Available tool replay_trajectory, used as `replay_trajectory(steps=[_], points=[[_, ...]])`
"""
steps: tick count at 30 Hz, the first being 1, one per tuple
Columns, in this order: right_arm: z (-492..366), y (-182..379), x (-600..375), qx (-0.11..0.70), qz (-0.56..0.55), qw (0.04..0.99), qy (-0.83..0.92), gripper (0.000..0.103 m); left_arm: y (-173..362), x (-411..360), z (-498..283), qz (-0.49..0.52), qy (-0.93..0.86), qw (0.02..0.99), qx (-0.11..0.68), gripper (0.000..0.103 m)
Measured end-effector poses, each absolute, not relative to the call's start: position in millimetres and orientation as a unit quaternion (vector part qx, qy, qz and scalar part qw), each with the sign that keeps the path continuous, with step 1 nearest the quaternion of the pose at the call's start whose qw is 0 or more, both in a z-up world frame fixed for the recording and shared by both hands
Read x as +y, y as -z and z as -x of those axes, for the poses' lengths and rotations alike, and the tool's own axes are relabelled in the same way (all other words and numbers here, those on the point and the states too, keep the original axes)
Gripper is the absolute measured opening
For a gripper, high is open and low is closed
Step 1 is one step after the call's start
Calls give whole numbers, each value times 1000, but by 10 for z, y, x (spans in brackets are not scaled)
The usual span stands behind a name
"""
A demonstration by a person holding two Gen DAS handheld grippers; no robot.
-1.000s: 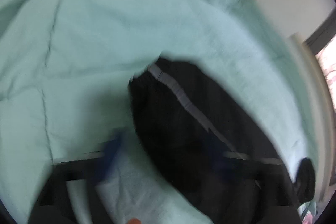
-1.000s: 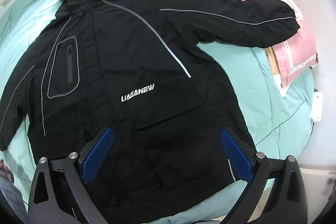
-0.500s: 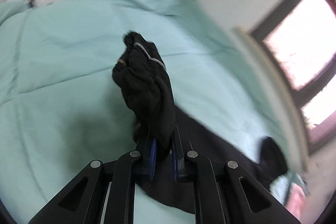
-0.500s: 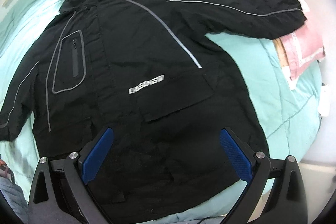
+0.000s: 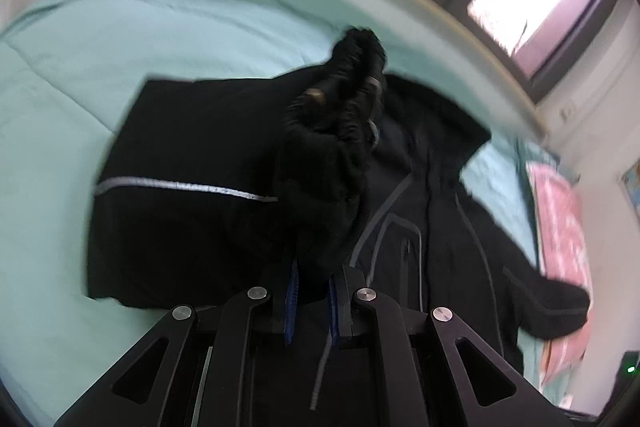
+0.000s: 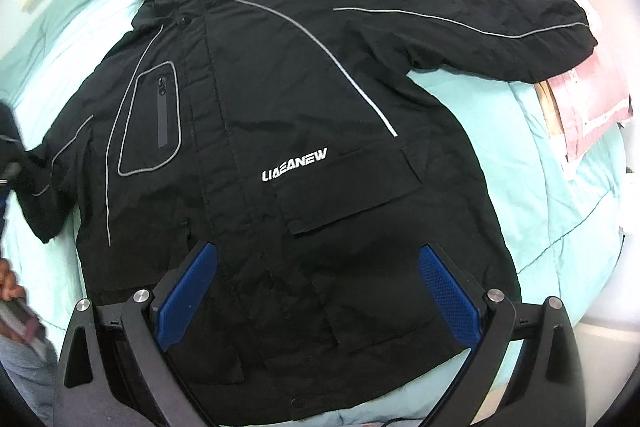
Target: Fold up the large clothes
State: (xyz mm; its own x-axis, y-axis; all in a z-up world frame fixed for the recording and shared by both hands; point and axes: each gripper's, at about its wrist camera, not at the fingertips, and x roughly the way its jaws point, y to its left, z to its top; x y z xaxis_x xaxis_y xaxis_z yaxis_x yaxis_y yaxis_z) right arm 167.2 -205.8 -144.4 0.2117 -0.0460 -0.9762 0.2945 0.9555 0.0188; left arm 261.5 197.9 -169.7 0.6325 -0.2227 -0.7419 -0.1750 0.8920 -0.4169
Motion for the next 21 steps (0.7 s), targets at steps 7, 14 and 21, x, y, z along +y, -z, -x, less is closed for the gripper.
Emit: replay_trajectory(steps=[7, 14, 21], points=[[-1706, 1513, -2098, 625, -120, 766, 96, 102, 2256, 1463, -2907, 185, 25, 837, 514, 29], [-1851, 1534, -1904, 620, -106, 775, 63, 102, 2323, 1266, -2900, 168, 44, 823, 541, 51], [-2224, 1519, -1550, 591, -68, 804, 3, 102, 1785, 1135, -2788, 120, -13, 843, 524, 56]])
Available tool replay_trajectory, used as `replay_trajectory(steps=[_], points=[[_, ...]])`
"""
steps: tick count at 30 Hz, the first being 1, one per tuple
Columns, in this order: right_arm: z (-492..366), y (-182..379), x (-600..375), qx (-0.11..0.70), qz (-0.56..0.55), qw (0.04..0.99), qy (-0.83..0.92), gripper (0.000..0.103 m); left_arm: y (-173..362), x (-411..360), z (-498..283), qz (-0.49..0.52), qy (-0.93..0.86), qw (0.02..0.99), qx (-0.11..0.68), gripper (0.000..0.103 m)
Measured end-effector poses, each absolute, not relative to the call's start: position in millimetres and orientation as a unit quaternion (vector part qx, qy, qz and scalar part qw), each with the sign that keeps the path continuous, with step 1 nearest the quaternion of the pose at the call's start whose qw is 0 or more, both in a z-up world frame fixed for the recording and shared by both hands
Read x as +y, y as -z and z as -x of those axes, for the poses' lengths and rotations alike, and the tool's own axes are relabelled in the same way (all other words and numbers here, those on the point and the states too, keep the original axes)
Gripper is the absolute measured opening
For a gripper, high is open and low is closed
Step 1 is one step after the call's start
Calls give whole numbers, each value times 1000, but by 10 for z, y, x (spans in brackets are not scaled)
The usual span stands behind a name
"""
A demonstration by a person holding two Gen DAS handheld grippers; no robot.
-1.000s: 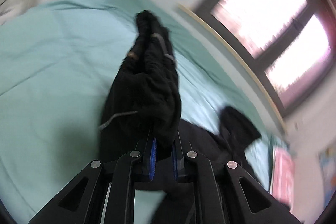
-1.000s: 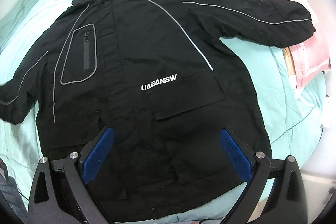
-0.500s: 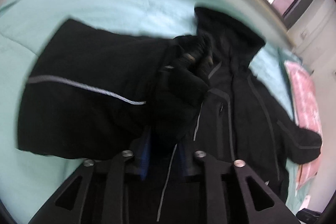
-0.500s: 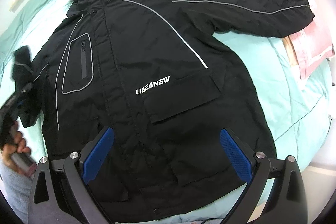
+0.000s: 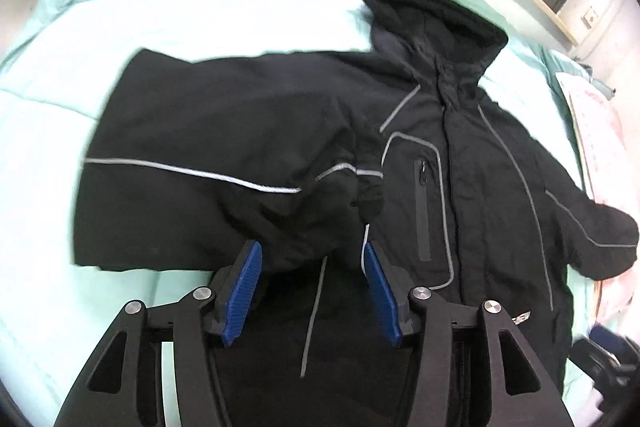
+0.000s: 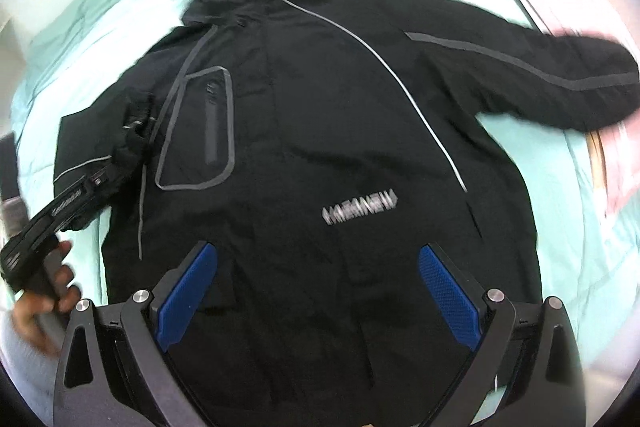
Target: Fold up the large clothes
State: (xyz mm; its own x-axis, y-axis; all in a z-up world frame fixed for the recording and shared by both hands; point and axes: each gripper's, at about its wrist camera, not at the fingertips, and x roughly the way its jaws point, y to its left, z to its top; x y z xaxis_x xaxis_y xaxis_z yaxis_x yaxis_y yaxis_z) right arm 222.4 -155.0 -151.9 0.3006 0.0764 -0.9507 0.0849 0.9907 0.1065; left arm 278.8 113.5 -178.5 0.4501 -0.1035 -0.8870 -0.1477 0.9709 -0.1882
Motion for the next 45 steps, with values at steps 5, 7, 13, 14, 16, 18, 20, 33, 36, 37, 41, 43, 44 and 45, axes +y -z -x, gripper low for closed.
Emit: replay_trajectory(steps=[5, 7, 13, 14, 16, 18, 20, 33, 36, 37, 41, 43, 44, 45], points=[[-2562, 1504, -1286, 549, -85, 825, -107, 102, 1571, 1338, -2619, 127, -36, 839, 527, 59], [-2746, 1559, -1144, 533, -98, 824, -163, 102, 1522, 1431, -2570, 127, -52, 841, 524, 59], [-3306, 1944, -718, 530, -105, 810, -230, 102, 1522, 1616, -2461, 112, -81, 842, 521, 59], [-3408, 2010, -681, 533, -109, 809, -223, 102, 1520, 1635, -2445, 110, -83, 842, 522, 59], [-3622, 2150, -603, 548, -135, 793, -227, 102, 1538, 1682, -2415, 116, -87, 839, 525, 59], [-3815, 2286, -502, 567, -154, 779, -218, 102, 1560, 1716, -2394, 120, -90, 836, 528, 59], [-3949, 2386, -414, 574, -159, 774, -215, 100, 1595, 1751, -2383, 122, -93, 833, 532, 59], [-4121, 2749, 187, 625, -91, 736, -244, 40, 1755, 1933, -2436, 127, -107, 822, 544, 59], [-4054, 2669, 182, 617, -95, 740, -248, 30, 1779, 1937, -2442, 127, -106, 820, 548, 59], [-4042, 2640, 153, 614, -105, 740, -253, 27, 1783, 1935, -2440, 128, -105, 819, 549, 59], [-3930, 2468, -6, 570, -141, 776, -230, 24, 1778, 1950, -2438, 127, -105, 818, 551, 59], [-3898, 2382, -84, 561, -133, 783, -232, 23, 1770, 1958, -2428, 126, -105, 818, 551, 59], [-3835, 2341, -138, 559, -128, 785, -233, 23, 1761, 1957, -2423, 125, -105, 819, 550, 59], [-3803, 2275, -204, 555, -123, 789, -231, 22, 1754, 1952, -2420, 123, -106, 820, 550, 59]])
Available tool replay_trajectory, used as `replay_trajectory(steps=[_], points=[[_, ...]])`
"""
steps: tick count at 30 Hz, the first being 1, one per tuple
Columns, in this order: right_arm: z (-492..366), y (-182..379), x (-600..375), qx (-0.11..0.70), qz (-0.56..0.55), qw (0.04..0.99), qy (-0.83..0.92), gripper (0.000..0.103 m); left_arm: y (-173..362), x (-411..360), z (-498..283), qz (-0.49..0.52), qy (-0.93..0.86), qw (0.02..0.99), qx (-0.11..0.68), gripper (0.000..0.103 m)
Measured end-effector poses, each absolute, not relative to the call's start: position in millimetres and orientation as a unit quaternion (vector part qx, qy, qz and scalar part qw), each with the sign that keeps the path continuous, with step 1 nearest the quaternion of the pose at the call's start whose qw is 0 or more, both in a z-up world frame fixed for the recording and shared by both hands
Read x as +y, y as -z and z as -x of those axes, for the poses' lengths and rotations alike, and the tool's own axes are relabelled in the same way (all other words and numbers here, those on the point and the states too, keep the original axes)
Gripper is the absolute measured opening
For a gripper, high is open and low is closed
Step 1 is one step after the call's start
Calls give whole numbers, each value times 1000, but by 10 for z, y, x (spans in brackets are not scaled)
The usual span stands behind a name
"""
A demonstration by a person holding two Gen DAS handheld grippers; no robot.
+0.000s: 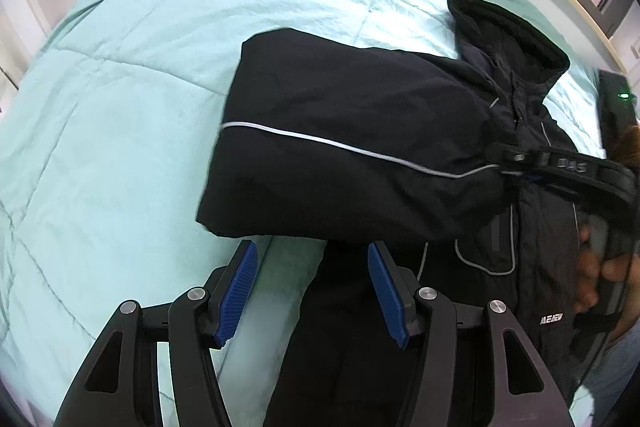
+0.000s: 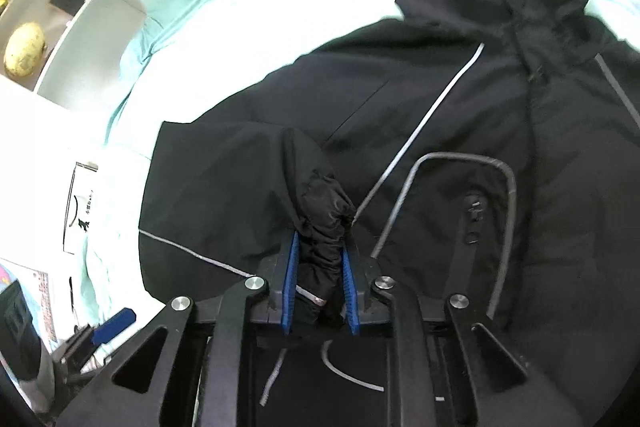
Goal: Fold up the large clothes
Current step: 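Grasp the other sleeve cuff with the right gripper and lift it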
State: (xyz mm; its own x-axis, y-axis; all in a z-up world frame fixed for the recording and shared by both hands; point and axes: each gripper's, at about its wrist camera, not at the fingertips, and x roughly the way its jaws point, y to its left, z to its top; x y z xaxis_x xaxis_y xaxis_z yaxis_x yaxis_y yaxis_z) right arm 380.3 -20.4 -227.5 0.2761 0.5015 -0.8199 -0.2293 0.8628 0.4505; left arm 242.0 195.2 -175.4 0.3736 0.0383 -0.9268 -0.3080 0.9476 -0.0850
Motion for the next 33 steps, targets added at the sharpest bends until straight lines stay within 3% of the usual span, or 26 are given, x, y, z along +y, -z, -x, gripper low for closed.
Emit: replay_trajectory(steps=[10, 18, 26, 33], points=[[-3606, 1586, -1083, 489, -133, 838, -204, 19, 1698, 1852, -2413, 109, -98, 820, 553, 59], [-3527, 1409, -1885, 473, -135, 861, -131, 19, 1697, 1717, -2398, 98, -84, 819, 560, 59], [-3486, 1534, -2397, 485, -115, 865, -61, 18, 1745, 1682, -2421, 87, -80, 813, 570, 59], [-3572, 2158, -2671, 546, -109, 831, 7, 20, 1838, 1570, -2490, 79, -65, 808, 580, 59]])
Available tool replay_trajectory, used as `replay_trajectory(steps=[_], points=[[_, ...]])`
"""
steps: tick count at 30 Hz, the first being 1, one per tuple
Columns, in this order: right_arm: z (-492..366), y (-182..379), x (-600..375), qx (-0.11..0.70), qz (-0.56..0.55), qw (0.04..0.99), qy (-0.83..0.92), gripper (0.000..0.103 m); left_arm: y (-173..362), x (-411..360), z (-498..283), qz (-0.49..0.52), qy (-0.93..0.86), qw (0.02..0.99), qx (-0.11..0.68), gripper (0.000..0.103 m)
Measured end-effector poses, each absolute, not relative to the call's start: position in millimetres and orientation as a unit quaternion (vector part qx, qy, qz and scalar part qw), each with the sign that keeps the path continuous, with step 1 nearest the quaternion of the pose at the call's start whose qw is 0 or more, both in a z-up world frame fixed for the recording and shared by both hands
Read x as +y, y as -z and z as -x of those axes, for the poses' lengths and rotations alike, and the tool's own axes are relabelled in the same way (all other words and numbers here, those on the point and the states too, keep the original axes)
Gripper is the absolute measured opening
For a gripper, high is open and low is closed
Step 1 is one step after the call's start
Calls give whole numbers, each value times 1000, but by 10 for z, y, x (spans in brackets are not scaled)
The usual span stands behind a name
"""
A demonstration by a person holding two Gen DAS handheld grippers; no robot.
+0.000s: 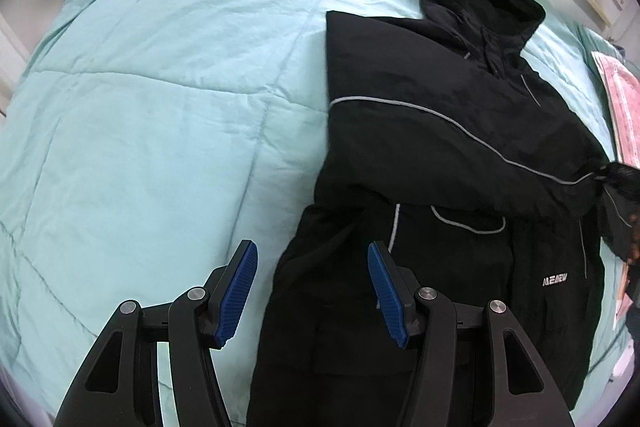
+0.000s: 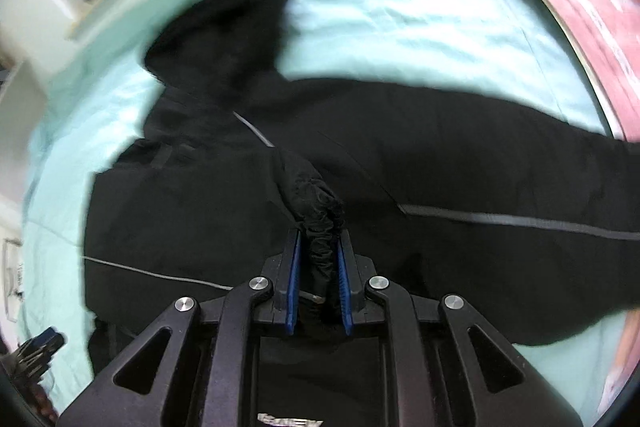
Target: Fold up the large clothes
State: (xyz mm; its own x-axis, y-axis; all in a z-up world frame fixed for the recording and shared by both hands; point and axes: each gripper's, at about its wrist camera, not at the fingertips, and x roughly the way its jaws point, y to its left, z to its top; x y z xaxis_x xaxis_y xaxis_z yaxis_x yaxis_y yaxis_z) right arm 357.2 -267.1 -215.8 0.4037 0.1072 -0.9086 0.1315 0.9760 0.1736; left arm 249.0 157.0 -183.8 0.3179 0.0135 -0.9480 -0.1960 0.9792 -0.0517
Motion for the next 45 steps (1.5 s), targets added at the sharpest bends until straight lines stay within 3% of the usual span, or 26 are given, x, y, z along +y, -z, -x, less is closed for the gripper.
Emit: replay_trajectory(steps=[3, 8, 10, 12, 15, 25, 45], points=[[-3647, 2410, -2670, 577, -86, 811, 43, 30, 1872, 1556, -2502, 75, -61, 805, 585, 59], [-3567, 2268, -2543, 549, -48, 828, 103, 33, 1844, 1510, -2602, 73, -41, 811, 579, 59], [-3514, 2142, -2444, 530, 1, 836, 144, 44, 1812, 1448, -2691, 71, -33, 816, 572, 59], [-3445, 2029, -2387, 510, 37, 838, 191, 48, 1783, 1365, -2771, 76, -20, 820, 567, 59], [-3354, 1833, -2365, 481, 33, 847, 224, 49, 1784, 1236, -2907, 81, -2, 820, 566, 59], [-3337, 1670, -1643, 482, -3, 870, 101, 49, 1688, 633, -3325, 29, 65, 841, 537, 59], [-3415, 2147, -1054, 522, -38, 851, 39, 48, 1922, 445, -3659, -2, 85, 839, 537, 59]])
